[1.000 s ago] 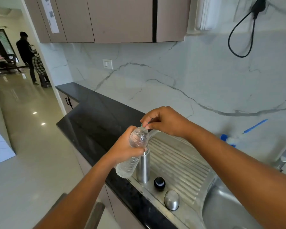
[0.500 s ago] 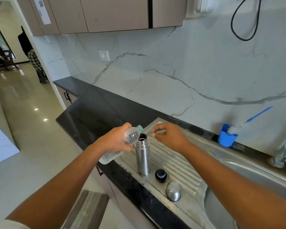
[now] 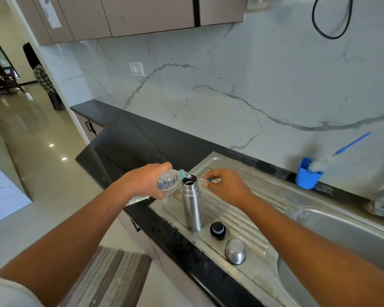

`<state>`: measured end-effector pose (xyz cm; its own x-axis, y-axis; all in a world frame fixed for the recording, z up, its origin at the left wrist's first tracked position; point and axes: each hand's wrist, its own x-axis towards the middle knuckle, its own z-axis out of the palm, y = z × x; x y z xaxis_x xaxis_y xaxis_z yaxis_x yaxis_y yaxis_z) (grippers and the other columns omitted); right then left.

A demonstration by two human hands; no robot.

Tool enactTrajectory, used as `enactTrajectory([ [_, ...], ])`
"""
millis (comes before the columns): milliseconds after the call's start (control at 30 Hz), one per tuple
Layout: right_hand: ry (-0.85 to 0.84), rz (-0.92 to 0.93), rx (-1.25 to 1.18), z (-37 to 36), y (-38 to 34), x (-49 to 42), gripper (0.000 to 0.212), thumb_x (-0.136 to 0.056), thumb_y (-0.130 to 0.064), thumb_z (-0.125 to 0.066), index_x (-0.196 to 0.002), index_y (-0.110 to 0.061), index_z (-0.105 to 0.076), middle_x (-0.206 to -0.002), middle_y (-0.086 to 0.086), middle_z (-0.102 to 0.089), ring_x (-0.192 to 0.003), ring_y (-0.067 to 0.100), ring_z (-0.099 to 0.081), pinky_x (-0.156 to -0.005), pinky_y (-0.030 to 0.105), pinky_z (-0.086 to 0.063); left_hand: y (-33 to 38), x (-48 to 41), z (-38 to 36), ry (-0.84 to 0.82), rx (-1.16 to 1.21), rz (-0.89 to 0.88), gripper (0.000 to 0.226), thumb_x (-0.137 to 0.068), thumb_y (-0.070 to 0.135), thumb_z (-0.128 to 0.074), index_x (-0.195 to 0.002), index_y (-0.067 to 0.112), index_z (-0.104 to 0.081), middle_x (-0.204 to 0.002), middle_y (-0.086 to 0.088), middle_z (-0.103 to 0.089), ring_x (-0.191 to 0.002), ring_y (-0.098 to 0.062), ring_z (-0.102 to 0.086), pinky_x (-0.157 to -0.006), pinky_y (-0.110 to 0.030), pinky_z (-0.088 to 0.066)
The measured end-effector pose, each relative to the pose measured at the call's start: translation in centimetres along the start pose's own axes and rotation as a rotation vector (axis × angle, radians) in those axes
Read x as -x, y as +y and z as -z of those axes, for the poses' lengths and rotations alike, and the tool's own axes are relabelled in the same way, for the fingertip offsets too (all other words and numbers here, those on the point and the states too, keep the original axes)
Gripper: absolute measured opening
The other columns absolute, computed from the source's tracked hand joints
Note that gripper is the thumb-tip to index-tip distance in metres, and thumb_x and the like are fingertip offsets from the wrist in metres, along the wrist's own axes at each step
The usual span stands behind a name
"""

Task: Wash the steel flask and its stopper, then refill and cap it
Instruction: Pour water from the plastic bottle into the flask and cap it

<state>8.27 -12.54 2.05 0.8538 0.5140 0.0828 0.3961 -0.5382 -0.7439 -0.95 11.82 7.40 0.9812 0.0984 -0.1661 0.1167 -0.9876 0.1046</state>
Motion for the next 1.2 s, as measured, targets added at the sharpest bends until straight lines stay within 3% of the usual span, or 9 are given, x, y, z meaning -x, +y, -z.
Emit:
enactTrajectory([
  [200, 0.000, 0.003, 0.006, 0.2, -0.1, 0.1, 0.021, -0.095, -0.020, -0.070, -0.114, -0.023, -0.076, -0.116, -0.008, -0.072, -0.099, 0.005, -0.061, -0.084, 0.017, -0.041, -0.1, -0.4, 0.3, -0.011, -0.125, -0.031, 0.081, -0.078, 0.029, -0.086, -0.143, 0.032, -0.038, -0.125, 0.006, -0.057, -0.096, -0.015, -0.057, -0.063, -0.021, -0.041],
  [433, -0.005, 0.002, 0.021, 0.4, -0.4, 0.1, 0.022, -0.095, -0.021, -0.070, -0.116, -0.024, -0.076, -0.118, -0.008, -0.071, -0.101, 0.004, -0.060, -0.087, 0.018, -0.041, 0.2, -0.7, 0.7, 0.002, -0.231, -0.065, 0.080, -0.078, 0.032, -0.087, -0.143, 0.031, -0.039, -0.129, 0.005, -0.056, -0.098, -0.014, -0.054, -0.074, -0.026, -0.048],
  [733, 0.000, 0.003, 0.027, 0.6, -0.5, 0.2, 0.022, -0.096, -0.024, -0.070, -0.117, -0.023, -0.076, -0.120, -0.007, -0.072, -0.099, 0.003, -0.059, -0.087, 0.018, -0.041, 0.1, -1.1, 1.1, 0.025, -0.348, -0.090, 0.085, -0.078, 0.032, -0.086, -0.148, 0.032, -0.038, -0.128, 0.004, -0.056, -0.099, -0.013, -0.052, -0.074, -0.025, -0.048],
  [1000, 0.001, 0.021, 0.025, 0.8, -0.8, 0.3, 0.021, -0.095, -0.023, -0.070, -0.115, -0.024, -0.077, -0.119, -0.007, -0.072, -0.105, 0.007, -0.064, -0.097, 0.024, -0.050, 0.2, -1.2, 1.5, 0.010, -0.402, -0.090, 0.076, -0.076, 0.029, -0.084, -0.139, 0.035, -0.041, -0.113, 0.007, -0.052, -0.093, -0.014, -0.052, -0.071, -0.032, -0.049],
  [1200, -0.005, 0.020, 0.016, 0.7, -0.8, 0.5, 0.020, -0.095, -0.022, -0.070, -0.114, -0.025, -0.076, -0.119, -0.007, -0.072, -0.108, 0.008, -0.065, -0.091, 0.020, -0.045, 0.3, -1.3, 1.8, 0.017, -0.454, -0.102, 0.074, -0.074, 0.028, -0.083, -0.135, 0.036, -0.042, -0.105, 0.009, -0.048, -0.092, -0.015, -0.052, -0.066, -0.032, -0.045],
])
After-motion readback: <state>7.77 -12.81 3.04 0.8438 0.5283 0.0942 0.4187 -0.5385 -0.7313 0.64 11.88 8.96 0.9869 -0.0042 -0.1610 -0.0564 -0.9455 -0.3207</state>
